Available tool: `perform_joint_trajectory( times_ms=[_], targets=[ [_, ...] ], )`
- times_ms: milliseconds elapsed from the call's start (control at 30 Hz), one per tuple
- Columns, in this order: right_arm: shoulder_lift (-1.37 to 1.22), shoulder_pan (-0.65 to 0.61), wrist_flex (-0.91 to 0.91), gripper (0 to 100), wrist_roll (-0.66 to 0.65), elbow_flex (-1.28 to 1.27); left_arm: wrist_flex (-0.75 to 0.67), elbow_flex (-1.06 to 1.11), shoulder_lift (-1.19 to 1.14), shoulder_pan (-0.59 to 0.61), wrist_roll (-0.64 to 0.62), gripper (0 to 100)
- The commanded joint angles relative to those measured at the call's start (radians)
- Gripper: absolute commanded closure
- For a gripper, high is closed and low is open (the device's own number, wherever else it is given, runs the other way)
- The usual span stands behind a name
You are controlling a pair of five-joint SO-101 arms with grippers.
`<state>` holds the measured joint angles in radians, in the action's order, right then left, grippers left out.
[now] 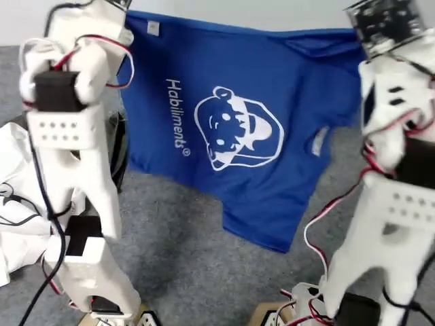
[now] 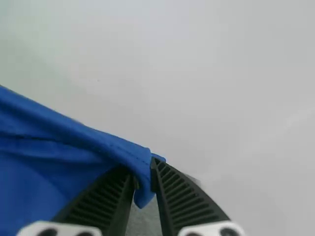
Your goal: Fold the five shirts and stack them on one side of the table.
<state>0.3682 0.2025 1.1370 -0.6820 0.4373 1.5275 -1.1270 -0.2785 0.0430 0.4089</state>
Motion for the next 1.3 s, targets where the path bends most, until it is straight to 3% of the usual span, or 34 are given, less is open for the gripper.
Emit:
perform_joint_trajectory(
  times_ms=[0, 200, 433, 733, 1033, 1267],
  targets=[
    [0.008, 0.027, 0.163, 98.9, 0.015, 0.267, 0.178, -0.229, 0.014, -0.005, 0.008, 100],
    [0.008, 0.108, 0.28, 98.9, -0.018, 0.5, 0.229, -0.424, 0.015, 0.014, 0.008, 100],
    [0.008, 0.22, 0.289, 98.9, -0.04, 0.678, 0.227, -0.521, 0.087, 0.017, 0.008, 100],
    [0.01, 0.288, 0.298, 98.9, -0.068, 0.804, 0.227, -0.518, 0.259, 0.025, 0.008, 100],
    [0.07, 0.282, 0.46, 98.8, -0.106, 0.798, 0.229, -0.509, 0.319, 0.025, 0.008, 100],
    [0.071, 0.225, 0.567, 98.8, -0.106, 0.798, 0.229, -0.239, 0.473, 0.017, 0.008, 100]
  ],
)
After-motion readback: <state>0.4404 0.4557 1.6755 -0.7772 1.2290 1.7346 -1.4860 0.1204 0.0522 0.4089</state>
